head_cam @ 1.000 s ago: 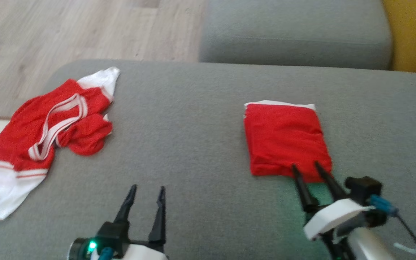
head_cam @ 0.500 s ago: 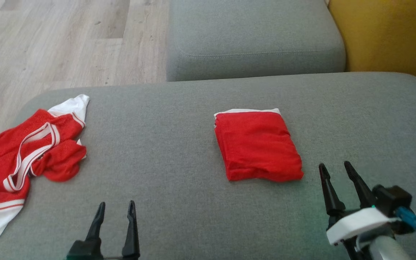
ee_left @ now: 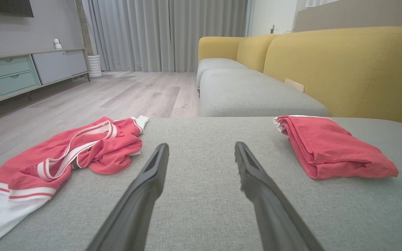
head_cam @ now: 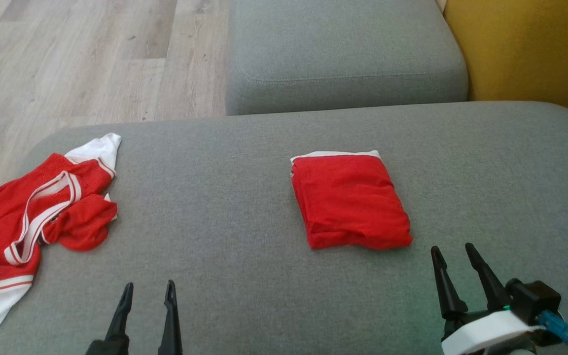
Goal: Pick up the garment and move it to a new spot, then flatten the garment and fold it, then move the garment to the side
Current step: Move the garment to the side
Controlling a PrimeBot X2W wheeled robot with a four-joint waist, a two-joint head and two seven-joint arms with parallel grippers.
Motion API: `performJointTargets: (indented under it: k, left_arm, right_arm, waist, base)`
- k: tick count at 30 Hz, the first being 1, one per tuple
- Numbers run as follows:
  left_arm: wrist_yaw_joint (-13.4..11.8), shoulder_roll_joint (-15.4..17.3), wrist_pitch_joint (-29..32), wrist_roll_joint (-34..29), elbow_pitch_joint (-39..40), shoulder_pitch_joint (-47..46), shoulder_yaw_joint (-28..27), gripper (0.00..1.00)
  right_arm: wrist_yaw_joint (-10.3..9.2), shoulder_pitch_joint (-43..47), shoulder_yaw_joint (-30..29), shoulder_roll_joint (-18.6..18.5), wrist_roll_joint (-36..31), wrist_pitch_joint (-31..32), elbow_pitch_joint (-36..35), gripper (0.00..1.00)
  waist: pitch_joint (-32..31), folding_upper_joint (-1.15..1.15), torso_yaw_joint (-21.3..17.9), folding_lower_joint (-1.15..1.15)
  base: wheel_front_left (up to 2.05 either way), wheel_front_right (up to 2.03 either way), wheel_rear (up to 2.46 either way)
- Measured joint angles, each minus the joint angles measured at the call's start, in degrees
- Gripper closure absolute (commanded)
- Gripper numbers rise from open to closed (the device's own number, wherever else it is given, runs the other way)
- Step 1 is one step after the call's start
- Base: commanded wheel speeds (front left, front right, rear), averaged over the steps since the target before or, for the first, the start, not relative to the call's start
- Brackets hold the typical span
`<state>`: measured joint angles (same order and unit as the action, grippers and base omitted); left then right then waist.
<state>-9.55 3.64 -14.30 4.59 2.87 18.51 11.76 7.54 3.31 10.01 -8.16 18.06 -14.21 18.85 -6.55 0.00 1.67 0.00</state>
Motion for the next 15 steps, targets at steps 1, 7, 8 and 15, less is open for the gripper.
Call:
performJointTargets:
  k: [1, 7, 8, 15]
  left_arm:
    - [0.04, 0.0, 0.0, 0.0, 0.0, 0.0, -0.14, 0.0]
    - [0.54, -0.03, 0.0, -0.09, 0.0, 0.0, -0.98, 0.0]
    - [0.54, -0.03, 0.0, -0.37, 0.0, 0.0, -0.97, 0.0]
    - [0.56, -0.09, 0.0, -0.56, -0.03, -0.02, -0.93, 0.0]
  right_arm:
    - [0.0, 0.0, 0.0, 0.09, 0.0, 0.0, 0.02, 0.0]
    - [0.0, 0.91, -0.08, 0.2, 0.0, 0.0, 0.15, 0.0]
    - [0.0, 1.12, -0.08, 0.23, -0.01, 0.0, 0.33, 0.0]
    - [0.0, 1.3, -0.08, 0.57, -0.44, 0.0, 0.42, 0.0]
  waist:
    - [-0.05, 0.0, 0.04, 0.0]
    - [-0.33, 0.0, 0.3, 0.0]
    - [-0.34, 0.0, 0.3, 0.0]
    - [-0.09, 0.0, 0.31, 0.0]
  base:
    - [0.0, 0.0, 0.0]
    - [0.0, 0.0, 0.0]
    - [0.0, 0.0, 0.0]
    - [0.0, 0.0, 0.0]
